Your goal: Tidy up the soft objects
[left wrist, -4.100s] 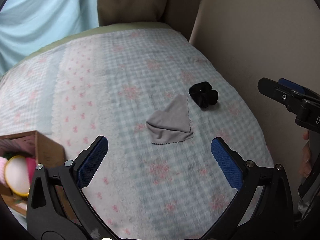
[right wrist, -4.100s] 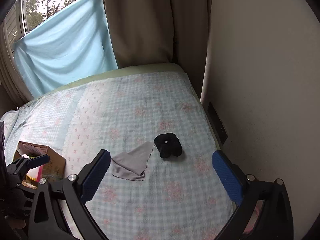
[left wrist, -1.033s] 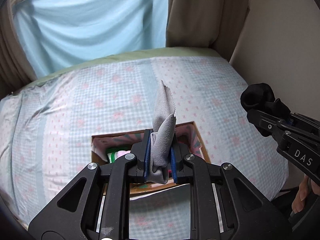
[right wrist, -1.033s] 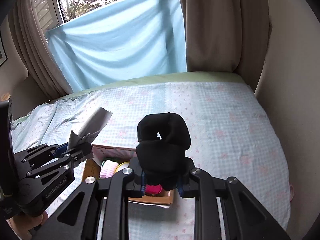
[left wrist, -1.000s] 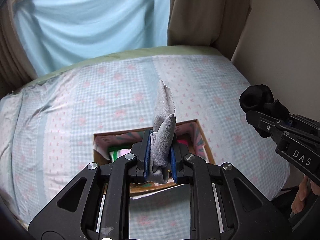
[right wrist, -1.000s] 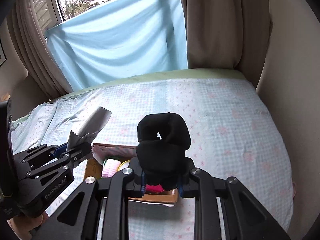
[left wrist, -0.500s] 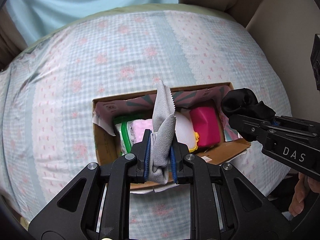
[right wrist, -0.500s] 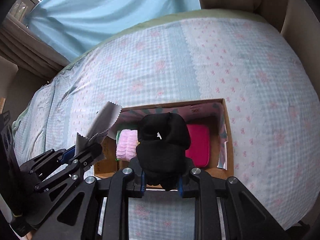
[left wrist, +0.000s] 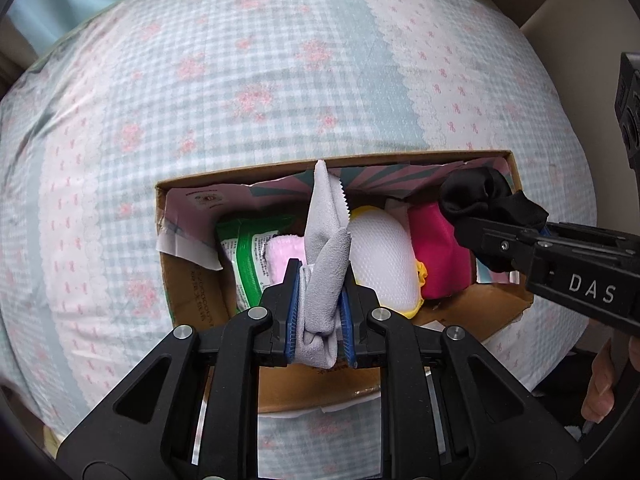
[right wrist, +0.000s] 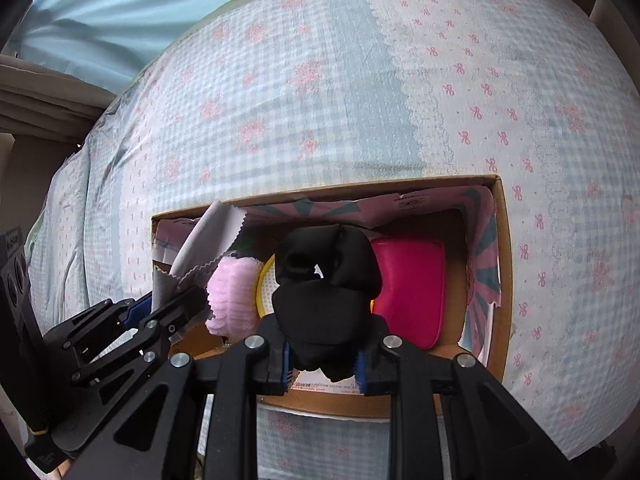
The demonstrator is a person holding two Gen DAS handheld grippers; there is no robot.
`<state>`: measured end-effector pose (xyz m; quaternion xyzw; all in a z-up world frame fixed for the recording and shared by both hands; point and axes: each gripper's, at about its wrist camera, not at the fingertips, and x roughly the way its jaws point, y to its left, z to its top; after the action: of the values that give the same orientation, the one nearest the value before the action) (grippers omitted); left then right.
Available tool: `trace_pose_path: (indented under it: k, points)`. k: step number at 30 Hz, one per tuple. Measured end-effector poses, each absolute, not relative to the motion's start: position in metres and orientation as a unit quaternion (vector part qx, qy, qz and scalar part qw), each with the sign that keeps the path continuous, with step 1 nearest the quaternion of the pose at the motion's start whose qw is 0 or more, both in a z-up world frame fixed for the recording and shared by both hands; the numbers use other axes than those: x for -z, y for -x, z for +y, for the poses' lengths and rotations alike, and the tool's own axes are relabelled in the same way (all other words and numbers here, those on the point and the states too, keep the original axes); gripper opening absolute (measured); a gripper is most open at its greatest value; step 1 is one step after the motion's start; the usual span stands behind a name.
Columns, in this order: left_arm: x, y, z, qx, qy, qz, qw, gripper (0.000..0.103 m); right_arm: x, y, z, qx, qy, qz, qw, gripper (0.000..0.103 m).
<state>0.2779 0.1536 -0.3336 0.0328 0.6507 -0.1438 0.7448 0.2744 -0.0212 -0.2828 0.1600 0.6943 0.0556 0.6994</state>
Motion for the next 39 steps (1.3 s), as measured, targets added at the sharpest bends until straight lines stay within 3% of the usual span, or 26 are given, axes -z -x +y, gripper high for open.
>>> trace_pose_path:
  k: [1,2,3,4,6,7,15,26,33,39]
  points:
    - [0.336,-0.277,0.152,0.146,-0.037,0.654,0.741,0.031,0.286,-0.278,-0.022,-0.056,-0.161,0.697,0.697,0.021]
    - [0.338,-0.276,0.149,0.148,-0.044,0.656,0.739,0.063,0.288,-0.281,-0.022,-0.056,-0.163,0.699,0.694,0.023]
    - [0.339,-0.274,0.147,0.148,-0.054,0.656,0.738,0.100,0.291,-0.284,-0.022,-0.057,-0.167,0.702,0.690,0.036]
    - [0.338,-0.272,0.146,0.148,-0.059,0.651,0.742,0.102,0.293,-0.286,-0.022,-0.060,-0.173,0.705,0.685,0.064]
    - [0.335,-0.267,0.145,0.154,-0.062,0.648,0.743,0.103,0.298,-0.288,-0.021,-0.055,-0.178,0.712,0.677,0.100]
    - [0.336,-0.265,0.144,0.153,-0.065,0.648,0.743,0.103,0.299,-0.289,-0.021,-0.052,-0.181,0.713,0.675,0.102]
    - [0.326,-0.249,0.143,0.148,-0.070,0.642,0.749,0.103,0.300,-0.279,-0.025,-0.036,-0.151,0.726,0.670,0.102]
    - [0.268,-0.217,0.144,0.130,-0.074,0.602,0.784,0.103,0.245,-0.256,-0.033,-0.042,-0.161,0.687,0.708,0.102]
    - [0.190,-0.184,0.151,0.113,-0.037,0.543,0.831,0.103,0.172,-0.228,-0.049,-0.045,-0.123,0.637,0.760,0.103]
    - [0.091,-0.140,0.149,0.105,-0.013,0.431,0.896,0.103,0.080,-0.187,-0.069,-0.034,-0.064,0.550,0.832,0.103]
